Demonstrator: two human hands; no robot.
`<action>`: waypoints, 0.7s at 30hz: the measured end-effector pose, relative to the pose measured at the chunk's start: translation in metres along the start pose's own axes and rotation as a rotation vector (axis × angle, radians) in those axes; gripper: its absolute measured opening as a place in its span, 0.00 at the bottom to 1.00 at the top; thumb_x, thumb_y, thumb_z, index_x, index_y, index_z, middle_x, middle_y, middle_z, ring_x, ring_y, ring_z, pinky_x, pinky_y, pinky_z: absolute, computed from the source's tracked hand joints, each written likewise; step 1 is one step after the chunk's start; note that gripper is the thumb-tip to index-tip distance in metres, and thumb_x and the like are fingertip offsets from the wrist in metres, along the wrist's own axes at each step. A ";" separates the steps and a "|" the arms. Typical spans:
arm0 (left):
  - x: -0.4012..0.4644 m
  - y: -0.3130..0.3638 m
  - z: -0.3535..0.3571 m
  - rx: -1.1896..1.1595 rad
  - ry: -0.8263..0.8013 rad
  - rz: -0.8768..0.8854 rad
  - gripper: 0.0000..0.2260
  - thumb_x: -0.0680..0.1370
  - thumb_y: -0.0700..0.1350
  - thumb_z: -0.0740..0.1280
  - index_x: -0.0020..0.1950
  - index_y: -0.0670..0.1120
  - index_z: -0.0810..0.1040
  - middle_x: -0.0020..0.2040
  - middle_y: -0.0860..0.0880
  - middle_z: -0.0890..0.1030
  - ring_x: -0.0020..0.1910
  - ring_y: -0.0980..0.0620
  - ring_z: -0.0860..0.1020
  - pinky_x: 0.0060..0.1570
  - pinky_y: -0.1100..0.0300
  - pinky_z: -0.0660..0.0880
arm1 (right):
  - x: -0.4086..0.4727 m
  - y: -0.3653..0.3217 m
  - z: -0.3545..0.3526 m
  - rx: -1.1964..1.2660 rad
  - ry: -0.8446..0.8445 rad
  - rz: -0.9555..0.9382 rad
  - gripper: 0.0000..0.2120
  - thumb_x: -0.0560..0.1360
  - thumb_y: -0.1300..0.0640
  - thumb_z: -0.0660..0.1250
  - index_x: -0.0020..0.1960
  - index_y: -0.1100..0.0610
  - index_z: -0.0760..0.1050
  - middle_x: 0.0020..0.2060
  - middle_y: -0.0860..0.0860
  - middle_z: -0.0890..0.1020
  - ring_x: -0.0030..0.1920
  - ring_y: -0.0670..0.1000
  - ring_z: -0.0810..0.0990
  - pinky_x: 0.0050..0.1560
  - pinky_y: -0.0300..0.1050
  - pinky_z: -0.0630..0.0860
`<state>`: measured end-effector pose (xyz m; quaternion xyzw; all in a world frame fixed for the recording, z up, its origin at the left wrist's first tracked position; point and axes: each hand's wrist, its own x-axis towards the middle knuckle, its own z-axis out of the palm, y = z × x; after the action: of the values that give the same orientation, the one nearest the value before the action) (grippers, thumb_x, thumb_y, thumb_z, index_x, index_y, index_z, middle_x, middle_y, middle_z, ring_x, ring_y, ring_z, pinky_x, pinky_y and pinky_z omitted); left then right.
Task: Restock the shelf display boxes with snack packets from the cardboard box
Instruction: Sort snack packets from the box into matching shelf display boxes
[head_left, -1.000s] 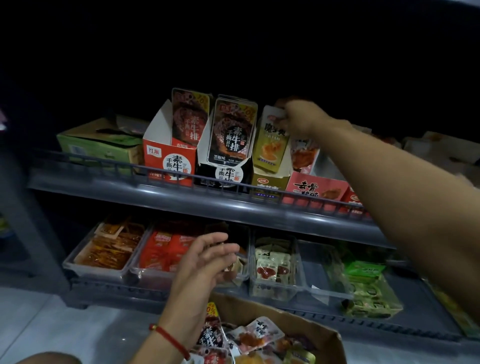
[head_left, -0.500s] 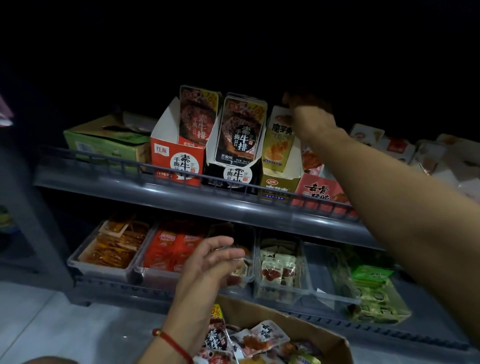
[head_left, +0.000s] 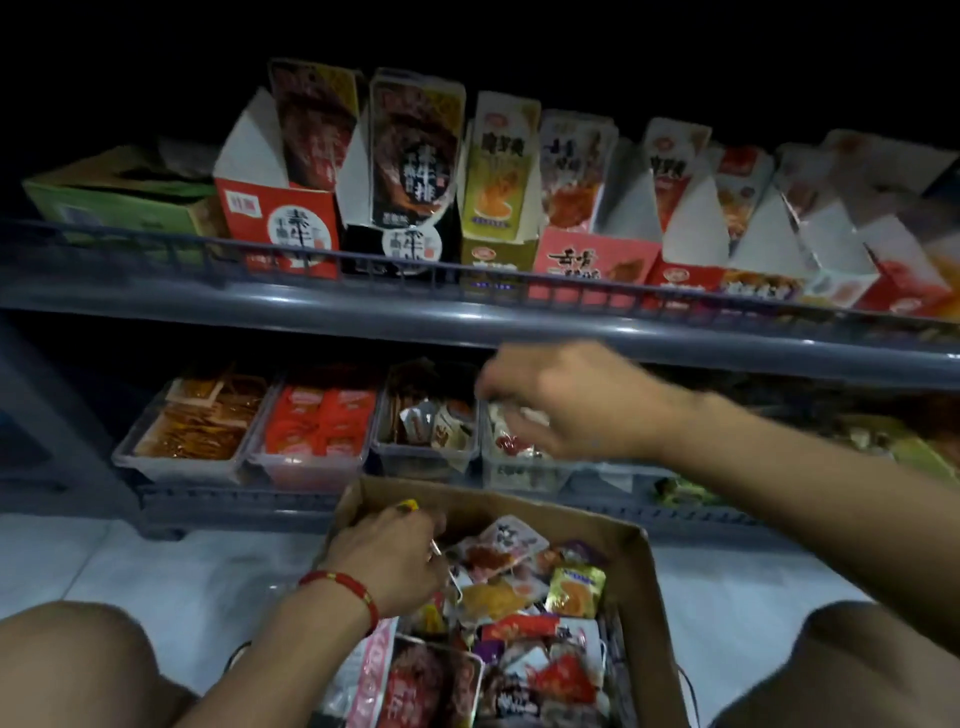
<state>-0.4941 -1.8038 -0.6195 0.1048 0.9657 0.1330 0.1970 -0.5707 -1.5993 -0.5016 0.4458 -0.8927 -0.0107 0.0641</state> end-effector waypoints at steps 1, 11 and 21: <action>0.000 0.002 0.010 0.035 -0.054 0.030 0.16 0.79 0.54 0.62 0.66 0.54 0.75 0.66 0.47 0.79 0.67 0.44 0.75 0.65 0.53 0.73 | -0.014 -0.005 0.019 0.024 -0.192 0.025 0.11 0.81 0.51 0.62 0.62 0.50 0.75 0.52 0.49 0.80 0.48 0.51 0.80 0.46 0.51 0.80; 0.006 0.014 0.086 0.073 -0.421 0.186 0.17 0.82 0.53 0.62 0.71 0.53 0.72 0.67 0.43 0.76 0.64 0.41 0.76 0.60 0.53 0.74 | -0.113 -0.050 0.199 0.228 -0.986 0.225 0.17 0.80 0.49 0.68 0.63 0.59 0.75 0.56 0.58 0.81 0.54 0.61 0.81 0.52 0.54 0.80; 0.019 0.009 0.088 0.056 -0.394 0.133 0.21 0.81 0.55 0.65 0.73 0.54 0.71 0.66 0.45 0.78 0.63 0.44 0.77 0.62 0.51 0.75 | -0.135 -0.055 0.221 0.340 -0.884 0.447 0.11 0.81 0.55 0.67 0.62 0.57 0.77 0.57 0.56 0.80 0.55 0.57 0.80 0.55 0.52 0.80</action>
<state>-0.4743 -1.7717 -0.7020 0.1976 0.9028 0.0956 0.3697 -0.4745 -1.5332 -0.7395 0.2013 -0.8971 -0.0388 -0.3913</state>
